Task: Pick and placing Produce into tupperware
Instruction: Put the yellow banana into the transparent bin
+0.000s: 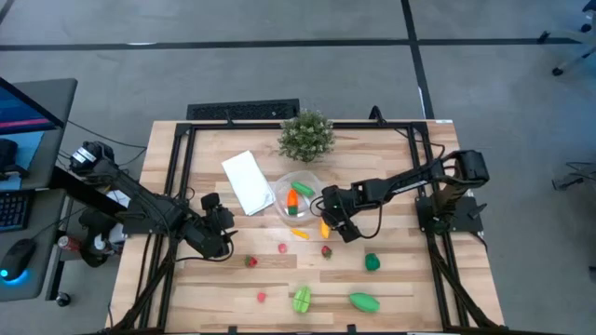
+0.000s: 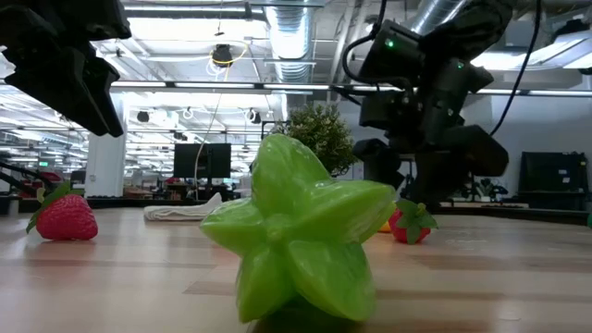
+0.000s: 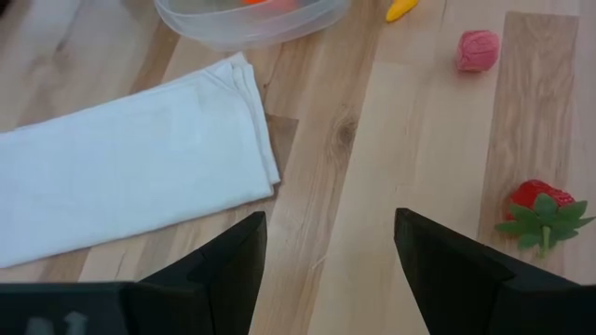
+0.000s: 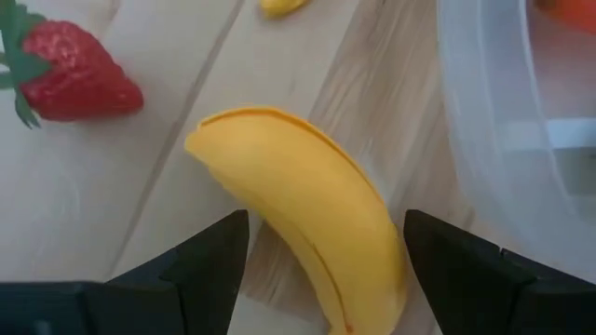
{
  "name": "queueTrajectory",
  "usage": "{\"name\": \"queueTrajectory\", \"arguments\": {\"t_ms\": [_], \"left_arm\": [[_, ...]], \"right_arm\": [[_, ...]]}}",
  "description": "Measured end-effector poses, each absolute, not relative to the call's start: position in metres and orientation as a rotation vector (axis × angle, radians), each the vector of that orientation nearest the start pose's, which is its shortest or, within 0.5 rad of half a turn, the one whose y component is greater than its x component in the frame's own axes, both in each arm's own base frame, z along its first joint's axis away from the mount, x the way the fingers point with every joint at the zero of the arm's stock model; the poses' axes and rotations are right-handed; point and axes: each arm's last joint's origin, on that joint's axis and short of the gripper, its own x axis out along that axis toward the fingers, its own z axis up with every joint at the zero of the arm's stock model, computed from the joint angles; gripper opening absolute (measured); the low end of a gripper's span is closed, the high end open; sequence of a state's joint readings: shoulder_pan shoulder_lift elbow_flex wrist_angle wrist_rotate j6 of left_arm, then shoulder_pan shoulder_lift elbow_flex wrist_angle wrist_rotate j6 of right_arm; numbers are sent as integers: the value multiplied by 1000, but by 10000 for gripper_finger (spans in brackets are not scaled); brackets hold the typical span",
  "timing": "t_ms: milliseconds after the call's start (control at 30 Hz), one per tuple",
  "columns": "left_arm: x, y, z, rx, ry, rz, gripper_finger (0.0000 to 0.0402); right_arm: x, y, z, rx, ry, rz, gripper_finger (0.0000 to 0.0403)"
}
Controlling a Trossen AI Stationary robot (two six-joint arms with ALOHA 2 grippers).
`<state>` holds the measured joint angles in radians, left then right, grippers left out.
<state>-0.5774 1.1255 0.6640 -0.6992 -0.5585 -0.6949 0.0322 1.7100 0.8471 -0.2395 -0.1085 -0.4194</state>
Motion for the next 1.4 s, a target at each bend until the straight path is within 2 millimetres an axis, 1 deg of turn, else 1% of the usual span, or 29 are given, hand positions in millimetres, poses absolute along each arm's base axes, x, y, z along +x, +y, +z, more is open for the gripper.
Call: {"name": "queueTrajectory", "arguments": {"t_ms": [300,700,833,1167,1400], "left_arm": [[167,-90,202,-13,904,317,229],[167,-90,202,-25,902,321,229],[166,-92,202,-23,901,313,229],[165,-94,202,-31,899,308,229],[165,-94,202,-31,898,308,229]], "right_arm": [[307,20,129,-323,1049,359,282],[306,20,128,-274,1066,331,276],[305,20,128,-259,1074,323,257],[304,20,127,-249,1089,320,188],[303,20,127,-248,1099,321,164]]}}
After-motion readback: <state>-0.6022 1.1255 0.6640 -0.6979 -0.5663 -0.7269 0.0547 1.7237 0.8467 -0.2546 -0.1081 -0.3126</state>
